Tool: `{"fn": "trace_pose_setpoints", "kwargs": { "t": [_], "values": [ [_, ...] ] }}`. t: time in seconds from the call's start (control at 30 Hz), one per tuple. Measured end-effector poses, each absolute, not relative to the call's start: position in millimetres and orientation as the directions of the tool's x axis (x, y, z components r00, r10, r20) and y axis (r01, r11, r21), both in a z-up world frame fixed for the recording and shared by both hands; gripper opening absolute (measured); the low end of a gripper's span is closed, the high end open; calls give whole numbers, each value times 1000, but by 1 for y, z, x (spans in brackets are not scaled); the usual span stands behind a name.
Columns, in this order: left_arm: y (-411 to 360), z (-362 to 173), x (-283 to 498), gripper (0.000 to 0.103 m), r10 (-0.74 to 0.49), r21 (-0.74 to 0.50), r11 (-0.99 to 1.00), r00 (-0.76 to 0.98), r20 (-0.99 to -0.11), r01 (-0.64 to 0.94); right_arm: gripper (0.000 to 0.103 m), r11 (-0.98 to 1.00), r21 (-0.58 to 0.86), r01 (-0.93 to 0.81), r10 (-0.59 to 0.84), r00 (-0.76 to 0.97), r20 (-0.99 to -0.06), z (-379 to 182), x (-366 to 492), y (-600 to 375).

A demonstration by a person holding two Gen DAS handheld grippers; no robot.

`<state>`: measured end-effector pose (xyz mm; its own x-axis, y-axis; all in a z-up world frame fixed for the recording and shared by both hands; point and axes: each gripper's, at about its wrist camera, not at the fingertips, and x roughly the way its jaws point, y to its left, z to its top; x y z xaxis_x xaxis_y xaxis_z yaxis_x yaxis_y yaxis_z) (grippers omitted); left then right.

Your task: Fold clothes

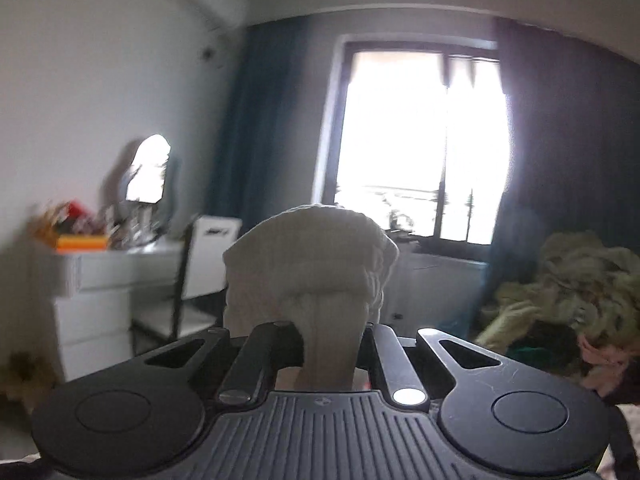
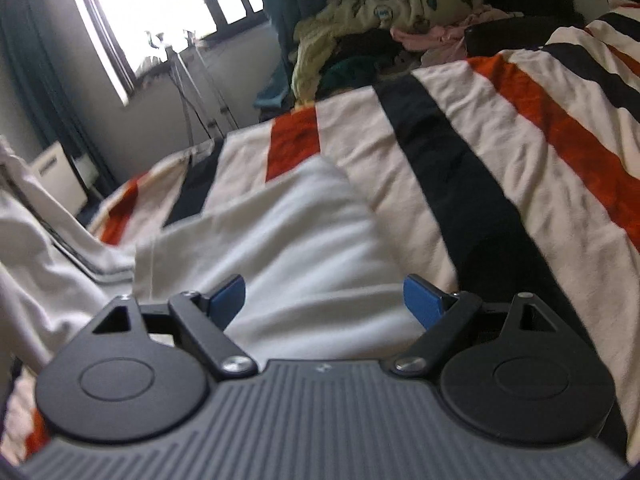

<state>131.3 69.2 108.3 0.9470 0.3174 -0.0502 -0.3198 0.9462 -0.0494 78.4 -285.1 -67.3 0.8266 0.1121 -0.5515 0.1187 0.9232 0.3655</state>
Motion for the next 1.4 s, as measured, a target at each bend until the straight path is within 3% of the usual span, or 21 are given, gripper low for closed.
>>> {"fn": "trace_pose_setpoints", "kwargs": {
  "t": [0.23, 0.33, 0.43, 0.57, 0.7, 0.87, 0.93, 1.0, 1.2, 1.4],
  "values": [
    [-108, 71, 134, 8, 180, 74, 981, 983, -34, -178, 87, 874, 436, 213, 53, 851, -523, -65, 79, -333],
    [-172, 32, 138, 8, 103, 94, 991, 990, -98, -94, 88, 836, 480, 265, 18, 861, -508, -67, 77, -351],
    [-224, -31, 138, 7, 20, 147, 989, 971, -240, 16, 88, 802, 520, 295, -17, 881, -473, -68, 74, -368],
    [-255, -93, 136, 7, 13, 243, 967, 942, -335, 73, 88, 764, 557, 325, -30, 881, -473, -76, 72, -387],
    [-233, -96, 145, 9, -28, 221, 969, 935, -352, 112, 89, 736, 603, 306, -8, 895, -445, -80, 73, -391],
    [-199, -91, 168, 28, -68, 260, 943, 885, -461, 208, 88, 758, 614, 221, 49, 919, -391, -74, 72, -378],
    [-182, -90, 173, 71, -88, 272, 926, 848, -522, 263, 88, 763, 618, 188, 74, 925, -373, -71, 70, -373],
    [-165, -82, 168, 86, -154, 234, 915, 819, -553, 330, 88, 760, 631, 157, 106, 928, -358, -69, 67, -368],
    [-112, -55, 140, 91, -177, 241, 900, 809, -560, 364, 89, 631, 770, 92, 289, 894, -343, -86, 68, -355],
    [-59, -46, 100, 95, -160, 59, 974, 847, -508, 219, 89, 436, 897, 76, 481, 823, -303, -118, 90, -329]
  ]
}}
